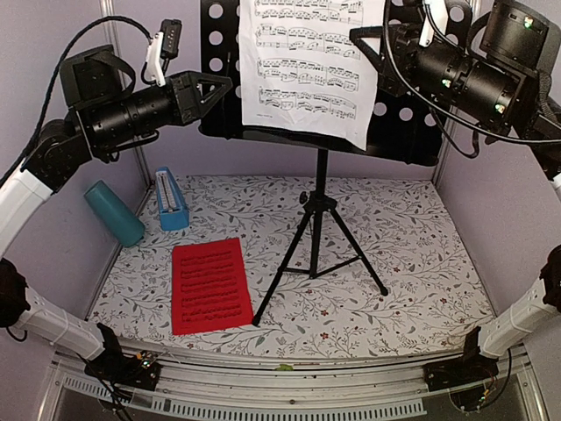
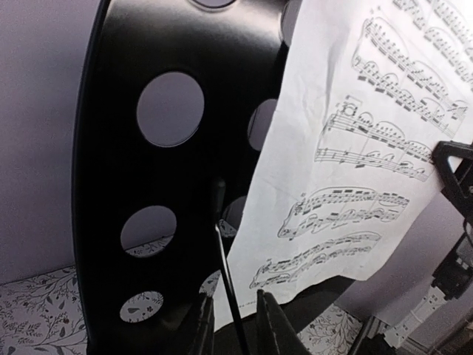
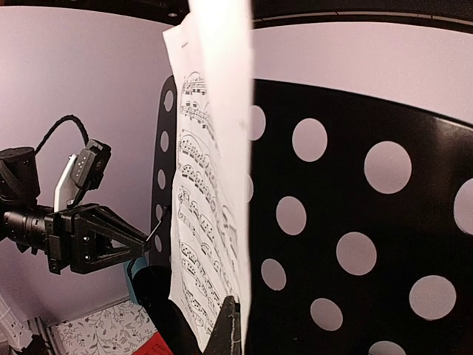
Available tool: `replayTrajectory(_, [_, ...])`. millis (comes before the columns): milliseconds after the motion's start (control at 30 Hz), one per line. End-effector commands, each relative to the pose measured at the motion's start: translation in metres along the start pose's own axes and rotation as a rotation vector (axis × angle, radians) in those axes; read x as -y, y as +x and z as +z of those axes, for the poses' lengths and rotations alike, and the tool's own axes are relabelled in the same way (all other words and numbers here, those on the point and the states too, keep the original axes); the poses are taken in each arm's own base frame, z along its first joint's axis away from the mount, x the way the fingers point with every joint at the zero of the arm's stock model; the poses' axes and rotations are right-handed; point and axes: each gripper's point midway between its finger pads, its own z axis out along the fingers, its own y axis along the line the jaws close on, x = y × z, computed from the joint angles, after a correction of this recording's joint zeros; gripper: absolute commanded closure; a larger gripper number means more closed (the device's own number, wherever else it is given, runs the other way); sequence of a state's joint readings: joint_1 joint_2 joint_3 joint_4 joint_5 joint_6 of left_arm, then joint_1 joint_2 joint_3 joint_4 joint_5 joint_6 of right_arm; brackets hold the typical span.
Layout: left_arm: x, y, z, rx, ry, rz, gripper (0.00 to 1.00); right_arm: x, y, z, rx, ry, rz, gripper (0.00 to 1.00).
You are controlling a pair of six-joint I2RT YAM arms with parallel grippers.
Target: Set up the instrument practice props
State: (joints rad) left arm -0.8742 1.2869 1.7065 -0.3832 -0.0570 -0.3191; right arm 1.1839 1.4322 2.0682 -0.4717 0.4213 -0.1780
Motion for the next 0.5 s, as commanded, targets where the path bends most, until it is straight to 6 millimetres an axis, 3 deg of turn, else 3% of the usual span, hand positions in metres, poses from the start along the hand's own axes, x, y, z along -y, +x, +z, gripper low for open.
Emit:
replayTrajectory(0, [-0.002,-0.009,-0.002,0.016,-0.017,0.003,0.80,0.018,-0.026,-0.007,0.076,0.081,-0.032,1.00])
replayTrajectory(233, [-0.004,-0.004,0.004,0.001,-0.034,0.017,0.85,0.017,-0.026,-0.002,0.079,0.095,-0.054,1.00])
replayTrajectory(467, [-0.006,-0.001,0.009,-0.009,-0.067,0.026,0.81,0.018,-0.027,-0.002,0.086,0.095,-0.007,1.00])
